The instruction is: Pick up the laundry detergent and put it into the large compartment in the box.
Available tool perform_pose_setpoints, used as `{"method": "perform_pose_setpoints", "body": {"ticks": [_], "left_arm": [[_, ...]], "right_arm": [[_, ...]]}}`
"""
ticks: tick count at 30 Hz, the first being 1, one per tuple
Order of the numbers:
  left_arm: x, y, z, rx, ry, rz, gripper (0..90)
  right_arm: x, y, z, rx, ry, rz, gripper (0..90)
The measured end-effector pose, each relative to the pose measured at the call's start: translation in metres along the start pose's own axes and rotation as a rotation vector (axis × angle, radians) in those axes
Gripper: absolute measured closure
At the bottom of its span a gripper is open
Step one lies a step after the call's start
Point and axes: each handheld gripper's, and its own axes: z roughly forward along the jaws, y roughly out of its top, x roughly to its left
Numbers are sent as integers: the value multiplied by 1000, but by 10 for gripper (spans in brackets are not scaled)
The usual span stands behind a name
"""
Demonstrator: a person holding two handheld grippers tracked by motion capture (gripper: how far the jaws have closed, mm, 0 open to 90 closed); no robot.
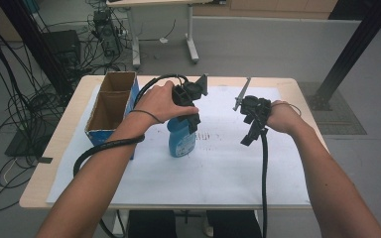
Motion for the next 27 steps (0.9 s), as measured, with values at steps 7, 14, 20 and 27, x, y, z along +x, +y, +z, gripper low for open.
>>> {"method": "perform_pose_setpoints", "body": {"ticks": [7, 14, 20, 27], "left_arm": [[0, -1, -1, -8, -1, 0, 56], [-2, 1, -1, 0, 3, 0, 56], [-2, 2, 1, 8, 9, -4, 56], [0, 0, 0, 1, -3, -6, 56]], "right_arm": [[0, -1, -1, 1, -3, -1, 39], [-1, -1, -1, -2, -1, -3, 40], [0, -1, 0, -3, -2, -5, 40], [0, -1, -1, -3, -8, -7, 38]]}}
